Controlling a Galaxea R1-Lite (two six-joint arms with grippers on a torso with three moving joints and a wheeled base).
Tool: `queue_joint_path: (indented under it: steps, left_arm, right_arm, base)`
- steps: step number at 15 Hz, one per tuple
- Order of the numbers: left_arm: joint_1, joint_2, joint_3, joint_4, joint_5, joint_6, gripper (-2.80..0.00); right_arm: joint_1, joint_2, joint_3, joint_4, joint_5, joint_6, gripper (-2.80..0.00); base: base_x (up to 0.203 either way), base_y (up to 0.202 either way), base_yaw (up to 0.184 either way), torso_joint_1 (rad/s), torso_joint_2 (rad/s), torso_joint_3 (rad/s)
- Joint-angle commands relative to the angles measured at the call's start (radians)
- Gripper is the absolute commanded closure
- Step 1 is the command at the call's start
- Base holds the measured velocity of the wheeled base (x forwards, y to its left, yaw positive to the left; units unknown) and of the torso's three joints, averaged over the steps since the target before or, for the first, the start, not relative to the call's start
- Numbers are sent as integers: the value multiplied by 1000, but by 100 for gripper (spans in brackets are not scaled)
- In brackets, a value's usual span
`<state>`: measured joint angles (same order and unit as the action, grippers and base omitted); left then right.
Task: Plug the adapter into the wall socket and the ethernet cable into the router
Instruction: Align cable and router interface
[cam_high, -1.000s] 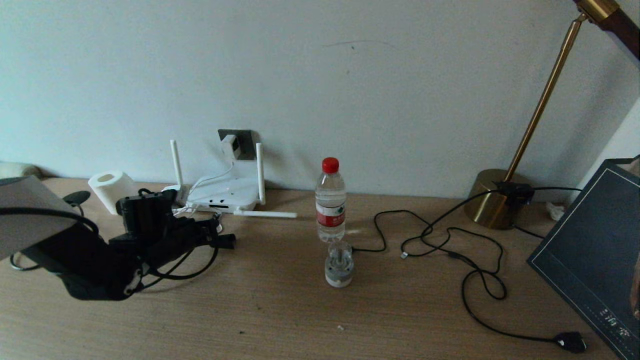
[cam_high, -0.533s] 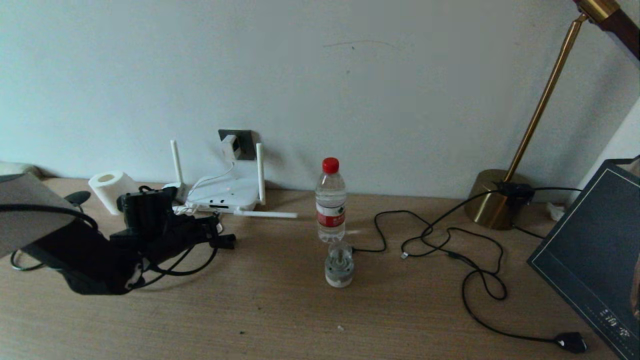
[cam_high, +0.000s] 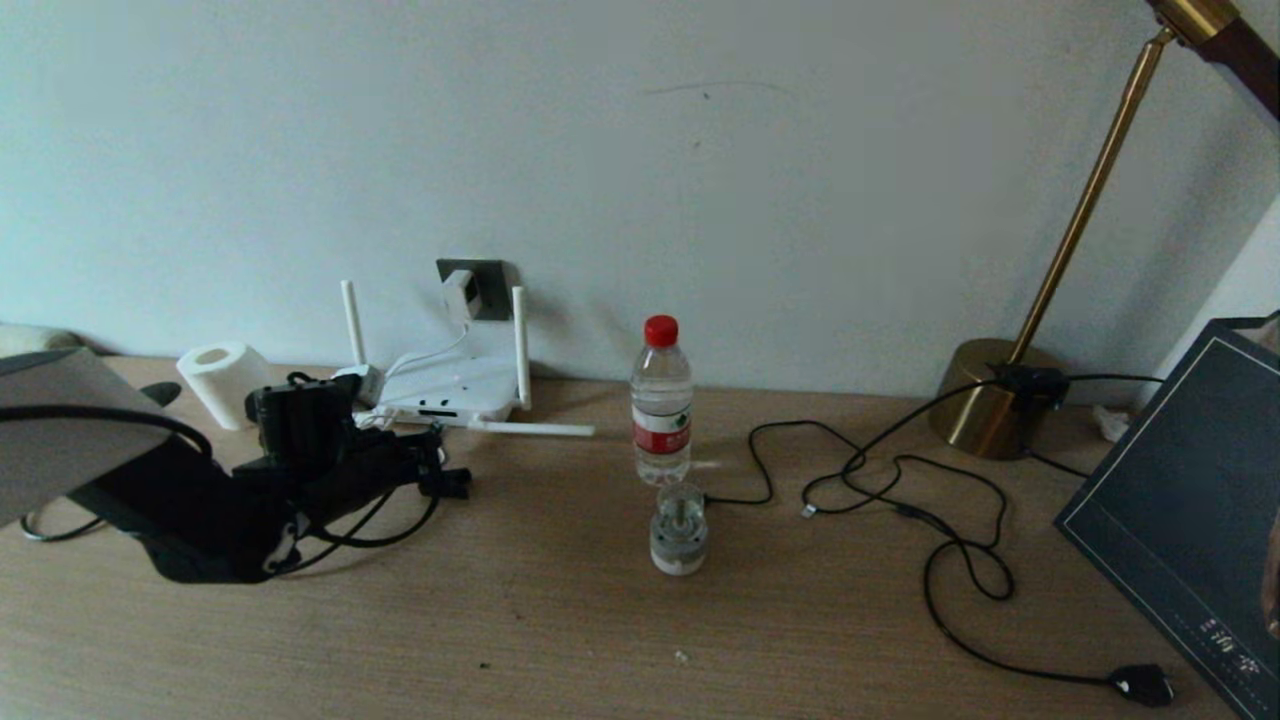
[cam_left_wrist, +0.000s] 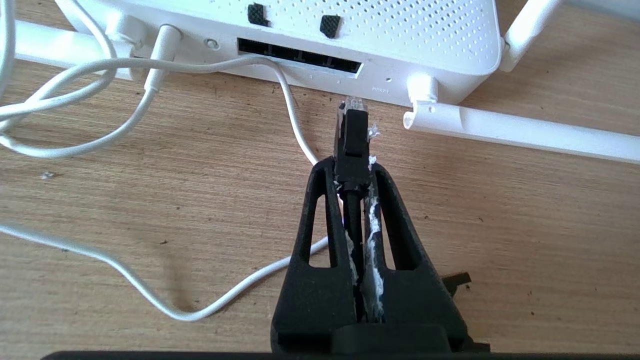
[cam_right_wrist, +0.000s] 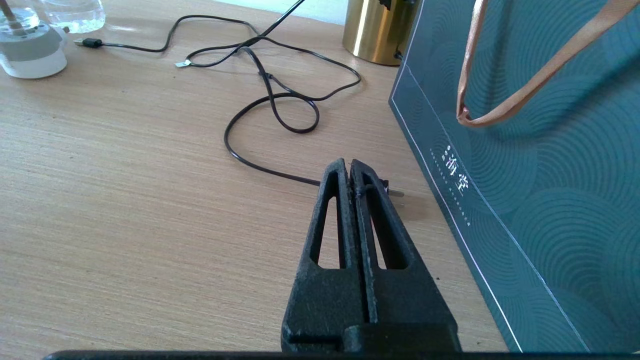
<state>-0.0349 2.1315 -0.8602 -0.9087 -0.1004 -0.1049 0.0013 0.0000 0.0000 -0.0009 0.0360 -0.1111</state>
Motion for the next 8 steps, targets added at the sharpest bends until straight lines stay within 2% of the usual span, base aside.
queue_joint_path:
  steps: [1,8]
  left_arm:
    - [0,5,-2,-6,-1,-1,0]
    - [1,11,-14,-4,-1,1,0]
  right_arm:
    - [0,2,0,-1,1,-1,0]
    - [0,2,0,-1,1,-1,0]
  base:
    - [0,0,0,0,0,0]
    - [0,0,0,0,0,0]
